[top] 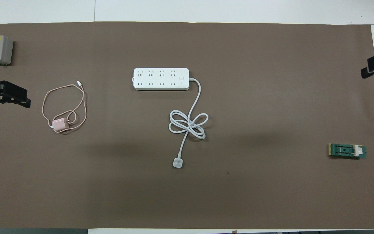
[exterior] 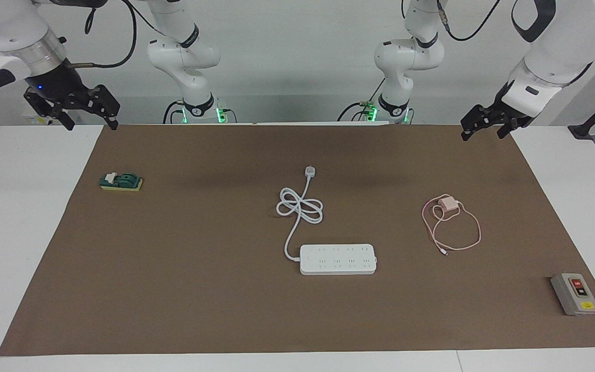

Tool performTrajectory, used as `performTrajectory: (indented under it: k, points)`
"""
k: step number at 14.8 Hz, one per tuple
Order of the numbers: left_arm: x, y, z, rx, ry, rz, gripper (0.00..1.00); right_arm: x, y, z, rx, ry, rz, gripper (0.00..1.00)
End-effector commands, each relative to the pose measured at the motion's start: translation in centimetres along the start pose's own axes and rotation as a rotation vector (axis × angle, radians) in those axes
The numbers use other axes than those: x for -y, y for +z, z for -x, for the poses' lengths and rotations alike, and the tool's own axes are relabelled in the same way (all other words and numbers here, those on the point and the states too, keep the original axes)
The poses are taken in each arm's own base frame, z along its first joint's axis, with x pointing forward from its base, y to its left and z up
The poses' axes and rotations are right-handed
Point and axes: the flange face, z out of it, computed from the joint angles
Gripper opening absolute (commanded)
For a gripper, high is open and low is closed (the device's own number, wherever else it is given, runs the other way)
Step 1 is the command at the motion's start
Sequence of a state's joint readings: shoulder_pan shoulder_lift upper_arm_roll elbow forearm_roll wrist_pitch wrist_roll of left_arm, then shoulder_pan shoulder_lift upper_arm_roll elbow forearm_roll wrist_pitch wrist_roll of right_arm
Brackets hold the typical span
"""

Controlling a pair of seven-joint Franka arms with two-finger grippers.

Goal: Unplug charger and place it aside

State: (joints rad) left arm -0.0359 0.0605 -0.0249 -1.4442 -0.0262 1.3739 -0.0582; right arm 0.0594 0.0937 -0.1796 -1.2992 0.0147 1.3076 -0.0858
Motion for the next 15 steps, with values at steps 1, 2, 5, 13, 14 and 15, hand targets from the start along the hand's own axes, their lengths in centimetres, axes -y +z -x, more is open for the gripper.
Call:
performTrajectory:
  k: [1,2,5,13,14,15]
  points:
    - [-0.5,-0.9,0.8,0.001,0.019,-0.002,1.0,-0.3,2.7,2.7,-0.021,-0.031,0.012,1.0]
    - [-0.8,-0.5,0.3,-0.003,0.022,0.005,1.0,-0.6,3.6,2.9,-0.031,-0.03,0.012,1.0]
    - [-0.7,1.2,-1.0,-0.001,0.019,0.003,1.0,-0.4,4.8,2.6,-0.066,-0.043,0.014,1.0]
    - [-0.3,2.0,-1.0,-0.009,0.007,0.006,1.0,-0.2,3.6,1.4,-0.066,-0.041,-0.007,1.0]
    - [-0.3,2.0,-0.9,-0.009,0.007,0.006,1.0,-0.2,3.7,1.4,-0.063,-0.031,-0.006,1.0]
    - [-0.3,1.9,-0.9,-0.011,0.006,0.006,1.0,-0.1,3.7,1.5,-0.063,-0.024,-0.005,1.0]
